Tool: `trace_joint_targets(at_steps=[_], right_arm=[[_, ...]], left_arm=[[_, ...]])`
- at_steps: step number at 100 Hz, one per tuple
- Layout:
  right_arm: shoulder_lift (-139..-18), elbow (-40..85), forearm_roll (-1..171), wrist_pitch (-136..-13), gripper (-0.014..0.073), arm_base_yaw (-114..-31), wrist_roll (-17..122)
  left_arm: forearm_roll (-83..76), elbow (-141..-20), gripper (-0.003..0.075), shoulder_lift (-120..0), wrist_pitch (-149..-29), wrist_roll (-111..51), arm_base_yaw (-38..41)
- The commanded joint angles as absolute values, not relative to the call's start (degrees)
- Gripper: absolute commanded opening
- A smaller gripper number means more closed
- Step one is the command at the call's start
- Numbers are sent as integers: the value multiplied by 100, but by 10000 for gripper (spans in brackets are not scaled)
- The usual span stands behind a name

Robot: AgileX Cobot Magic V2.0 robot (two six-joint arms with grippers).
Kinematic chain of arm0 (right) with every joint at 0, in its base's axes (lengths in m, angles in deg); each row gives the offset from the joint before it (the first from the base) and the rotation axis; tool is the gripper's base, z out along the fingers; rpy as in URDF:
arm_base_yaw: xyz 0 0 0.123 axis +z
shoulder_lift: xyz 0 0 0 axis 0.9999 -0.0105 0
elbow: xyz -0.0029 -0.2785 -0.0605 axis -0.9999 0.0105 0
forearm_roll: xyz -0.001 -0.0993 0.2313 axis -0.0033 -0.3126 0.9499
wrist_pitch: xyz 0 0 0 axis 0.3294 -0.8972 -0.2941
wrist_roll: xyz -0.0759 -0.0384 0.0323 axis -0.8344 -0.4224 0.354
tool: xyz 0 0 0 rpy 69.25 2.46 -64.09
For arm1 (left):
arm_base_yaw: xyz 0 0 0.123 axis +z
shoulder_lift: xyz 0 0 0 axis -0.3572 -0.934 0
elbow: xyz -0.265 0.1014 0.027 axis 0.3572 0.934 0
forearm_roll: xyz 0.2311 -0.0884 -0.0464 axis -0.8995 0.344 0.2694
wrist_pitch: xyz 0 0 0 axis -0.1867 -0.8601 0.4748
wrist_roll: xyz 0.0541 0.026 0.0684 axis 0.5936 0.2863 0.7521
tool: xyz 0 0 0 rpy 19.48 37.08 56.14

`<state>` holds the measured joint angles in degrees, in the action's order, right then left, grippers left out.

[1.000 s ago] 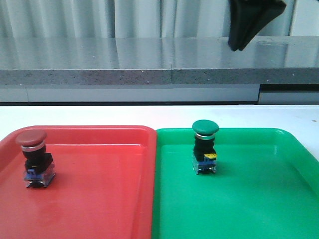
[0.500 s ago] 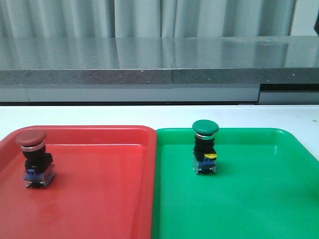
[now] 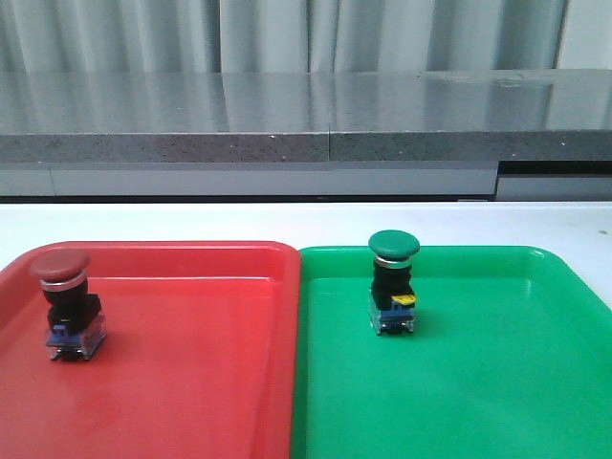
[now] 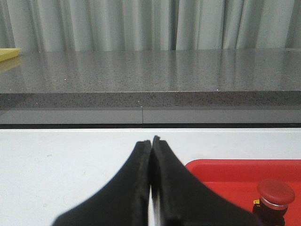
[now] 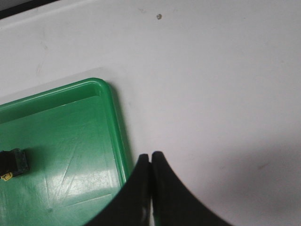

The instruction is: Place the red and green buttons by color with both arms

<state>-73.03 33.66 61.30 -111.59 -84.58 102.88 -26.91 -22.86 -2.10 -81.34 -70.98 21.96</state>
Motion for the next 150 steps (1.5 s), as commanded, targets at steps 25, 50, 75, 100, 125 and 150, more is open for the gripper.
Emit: trace_joint_targets(at_steps=[25, 50, 75, 100, 125, 150], right_arm=[[-5669, 4176, 6186, -9505, -60, -8529, 9335], [-4548, 5122, 7158, -8379, -62, -8529, 7187], [-3211, 6116, 6906, -7159, -64, -8529, 7236], [-1873, 7383, 6654, -5624, -64, -8529, 7251], [-1854, 8178, 6841, -5544, -64, -8587, 7258], [-1854, 8367, 7172, -5823, -64, -8683, 7319]], left_arm=[[-2631, -2212, -20, -22, -7654, -7093, 2202], [-2631, -2212, -20, -22, -7654, -7093, 2202], [-2631, -2212, -20, -22, -7654, -7093, 2202], [-2631, -2212, -20, -22, -7654, -7093, 2202], [-2631, -2212, -20, -22, -7654, -7093, 2202], [-2631, -2220, -20, -22, -7654, -7093, 2202]])
